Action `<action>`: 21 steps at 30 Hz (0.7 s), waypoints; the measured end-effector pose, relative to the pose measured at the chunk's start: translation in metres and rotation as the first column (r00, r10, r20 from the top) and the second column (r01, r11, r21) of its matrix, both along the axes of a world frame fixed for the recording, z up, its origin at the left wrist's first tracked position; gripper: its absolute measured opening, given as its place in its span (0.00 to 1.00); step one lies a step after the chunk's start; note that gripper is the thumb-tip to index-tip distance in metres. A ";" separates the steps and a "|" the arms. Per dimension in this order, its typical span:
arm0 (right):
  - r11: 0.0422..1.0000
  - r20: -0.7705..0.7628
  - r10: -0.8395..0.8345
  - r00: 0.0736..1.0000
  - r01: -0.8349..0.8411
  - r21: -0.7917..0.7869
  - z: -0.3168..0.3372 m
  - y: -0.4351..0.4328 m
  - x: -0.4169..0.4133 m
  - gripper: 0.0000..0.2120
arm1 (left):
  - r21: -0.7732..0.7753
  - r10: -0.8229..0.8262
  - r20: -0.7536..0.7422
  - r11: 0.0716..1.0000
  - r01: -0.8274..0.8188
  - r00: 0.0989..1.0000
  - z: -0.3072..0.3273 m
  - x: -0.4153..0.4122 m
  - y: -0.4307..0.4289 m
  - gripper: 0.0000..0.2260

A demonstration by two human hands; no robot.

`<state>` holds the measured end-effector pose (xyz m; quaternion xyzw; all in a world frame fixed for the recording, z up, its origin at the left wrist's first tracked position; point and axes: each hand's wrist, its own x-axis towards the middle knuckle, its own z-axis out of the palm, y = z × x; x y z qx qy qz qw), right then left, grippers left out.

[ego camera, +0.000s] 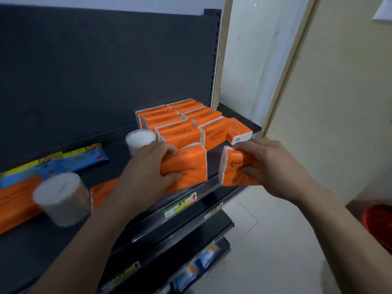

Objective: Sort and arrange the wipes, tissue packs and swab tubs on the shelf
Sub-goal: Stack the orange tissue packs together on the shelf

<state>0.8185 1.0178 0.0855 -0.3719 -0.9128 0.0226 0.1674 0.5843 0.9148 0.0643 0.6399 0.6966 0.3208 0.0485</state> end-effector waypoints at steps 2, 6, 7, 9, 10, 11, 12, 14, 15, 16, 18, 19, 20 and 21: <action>1.000 0.015 -0.001 1.000 0.001 0.012 -0.001 0.024 0.003 0.24 | -0.001 -0.014 0.014 1.000 0.014 1.000 -0.004 0.004 0.026 0.18; 1.000 0.037 0.011 0.999 -0.012 0.014 -0.006 0.063 0.006 0.24 | -0.021 -0.061 -0.032 0.998 0.060 0.998 -0.011 0.011 0.066 0.15; 1.000 0.045 0.029 0.999 -0.029 0.006 -0.008 0.072 0.004 0.24 | -0.020 -0.062 -0.035 0.998 0.061 0.997 -0.014 0.011 0.074 0.15; 0.998 0.055 0.068 0.996 -0.068 -0.017 -0.011 0.090 -0.002 0.25 | -0.020 -0.055 -0.061 0.998 0.054 0.997 -0.020 0.011 0.085 0.16; 0.995 0.055 0.090 0.994 -0.088 -0.036 -0.011 0.099 -0.007 0.26 | -0.026 -0.039 -0.075 0.999 0.037 0.996 -0.023 0.009 0.090 0.16; 0.992 0.057 0.117 0.992 -0.113 -0.059 -0.012 0.108 -0.013 0.26 | -0.037 -0.015 -0.085 0.999 0.012 0.996 -0.026 0.007 0.094 0.16; 0.986 0.062 0.149 0.987 -0.144 -0.081 -0.014 0.116 -0.020 0.26 | -0.043 0.013 -0.101 0.999 -0.018 0.995 -0.029 0.006 0.097 0.16; 0.968 0.068 0.232 0.970 -0.223 -0.117 -0.018 0.134 -0.032 0.26 | -0.042 0.083 -0.135 0.995 -0.090 0.987 -0.034 0.003 0.102 0.16; 0.956 0.074 0.272 0.959 -0.261 -0.133 -0.020 0.142 -0.036 0.25 | -0.050 0.113 -0.137 0.991 -0.121 0.984 -0.036 0.003 0.103 0.16; 0.946 0.092 0.305 0.948 -0.290 -0.147 -0.022 0.149 -0.039 0.25 | -0.064 0.134 -0.129 0.988 -0.143 0.983 -0.037 0.005 0.104 0.16; 0.928 0.128 0.355 0.926 -0.333 -0.164 -0.025 0.163 -0.044 0.25 | -0.087 0.167 -0.126 0.980 -0.179 0.978 -0.040 0.009 0.108 0.17; 0.918 0.127 0.379 0.917 -0.355 -0.179 -0.027 0.170 -0.046 0.26 | -0.093 0.188 -0.139 0.975 -0.202 0.972 -0.042 0.012 0.112 0.18; 0.906 0.119 0.405 0.907 -0.380 -0.188 -0.028 0.177 -0.048 0.26 | -0.093 0.213 -0.156 0.969 -0.229 0.965 -0.044 0.013 0.115 0.18; 0.895 0.123 0.429 0.895 -0.403 -0.191 -0.029 0.183 -0.049 0.26 | -0.095 0.238 -0.168 0.962 -0.256 0.957 -0.047 0.014 0.119 0.19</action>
